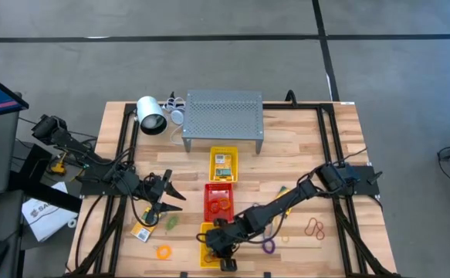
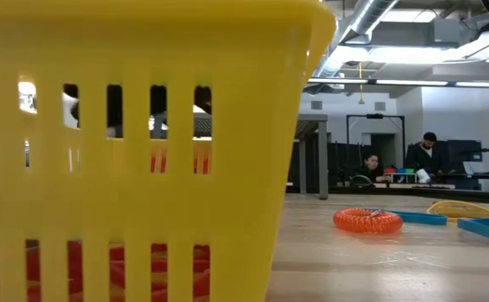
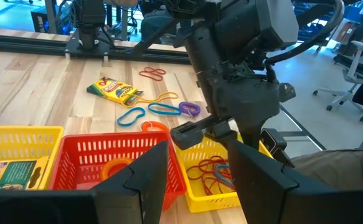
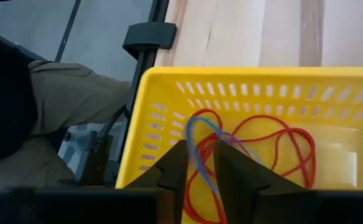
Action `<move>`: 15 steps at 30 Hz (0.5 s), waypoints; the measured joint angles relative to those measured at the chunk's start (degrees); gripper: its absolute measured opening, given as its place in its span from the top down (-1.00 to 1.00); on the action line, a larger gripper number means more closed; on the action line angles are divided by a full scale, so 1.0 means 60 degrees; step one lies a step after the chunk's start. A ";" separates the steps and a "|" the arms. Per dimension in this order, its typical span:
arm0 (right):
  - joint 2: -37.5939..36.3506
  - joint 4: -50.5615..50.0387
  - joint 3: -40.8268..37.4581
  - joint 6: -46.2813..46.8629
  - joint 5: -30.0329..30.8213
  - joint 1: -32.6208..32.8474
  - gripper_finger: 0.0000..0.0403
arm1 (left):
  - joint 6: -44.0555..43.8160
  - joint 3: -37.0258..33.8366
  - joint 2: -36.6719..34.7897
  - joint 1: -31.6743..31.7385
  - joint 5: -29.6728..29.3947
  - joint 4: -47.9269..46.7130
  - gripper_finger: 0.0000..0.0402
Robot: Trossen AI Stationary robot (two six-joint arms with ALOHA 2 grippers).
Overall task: Pick & Place Office Desk Supplies
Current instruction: Put the blue rubber band into the bottom yellow bin
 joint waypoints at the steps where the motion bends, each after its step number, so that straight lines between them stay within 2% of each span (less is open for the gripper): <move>1: 0.0000 -0.0002 0.0000 0.0000 -0.0004 -0.0021 0.59 | 0.0000 0.0000 0.0000 0.0000 0.0004 0.0000 0.19; 8: 0.0000 0.0097 0.0000 -0.0058 0.0004 -0.0168 0.41 | 0.0000 0.0000 -0.0004 0.0002 0.0004 -0.0007 0.19; 15: -0.0278 0.0085 -0.0015 -0.0991 0.0029 -0.0221 0.36 | 0.0000 0.0000 -0.0004 0.0000 0.0007 -0.0011 0.19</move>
